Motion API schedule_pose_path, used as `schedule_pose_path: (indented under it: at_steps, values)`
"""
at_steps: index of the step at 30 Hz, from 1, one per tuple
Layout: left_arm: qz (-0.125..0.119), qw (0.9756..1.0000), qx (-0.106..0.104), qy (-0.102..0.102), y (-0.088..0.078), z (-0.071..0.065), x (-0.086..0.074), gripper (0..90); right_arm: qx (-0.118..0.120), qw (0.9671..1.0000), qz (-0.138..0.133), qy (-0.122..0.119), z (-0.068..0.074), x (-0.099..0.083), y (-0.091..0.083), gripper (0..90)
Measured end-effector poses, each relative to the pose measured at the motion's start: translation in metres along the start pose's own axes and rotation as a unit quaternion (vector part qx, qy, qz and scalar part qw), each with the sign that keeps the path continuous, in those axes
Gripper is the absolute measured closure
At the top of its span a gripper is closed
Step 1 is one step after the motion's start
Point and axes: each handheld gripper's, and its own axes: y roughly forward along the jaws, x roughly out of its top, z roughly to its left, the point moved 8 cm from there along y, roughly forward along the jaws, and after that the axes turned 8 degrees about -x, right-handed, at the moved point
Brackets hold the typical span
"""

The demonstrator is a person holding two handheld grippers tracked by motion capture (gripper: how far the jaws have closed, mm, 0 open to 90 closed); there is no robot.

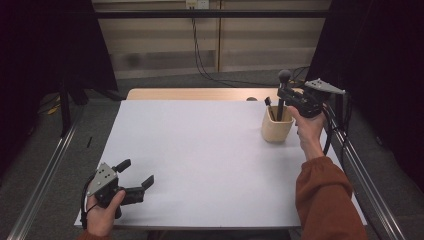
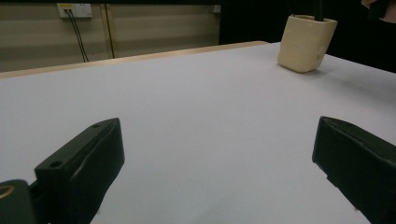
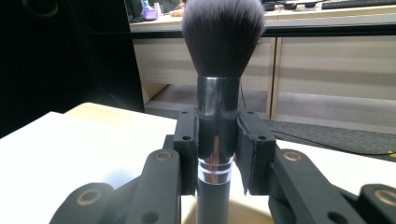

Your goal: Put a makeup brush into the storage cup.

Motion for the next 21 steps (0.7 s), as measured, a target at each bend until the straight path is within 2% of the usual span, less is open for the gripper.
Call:
schedule_pose_path:
  at_steps: [7, 21]
  values:
    - [-0.001, 1.0, 0.0, -0.001, 0.0, 0.0, 0.0, 2.3, 0.002, 1.0, -0.004, 0.001, 0.0, -0.006, 0.002, 71.9]
    - [-0.001, 1.0, 0.0, -0.001, 0.0, 0.0, 0.0, 2.3, 0.0, 1.0, 0.009, 0.004, -0.004, -0.023, 0.004, 71.8]
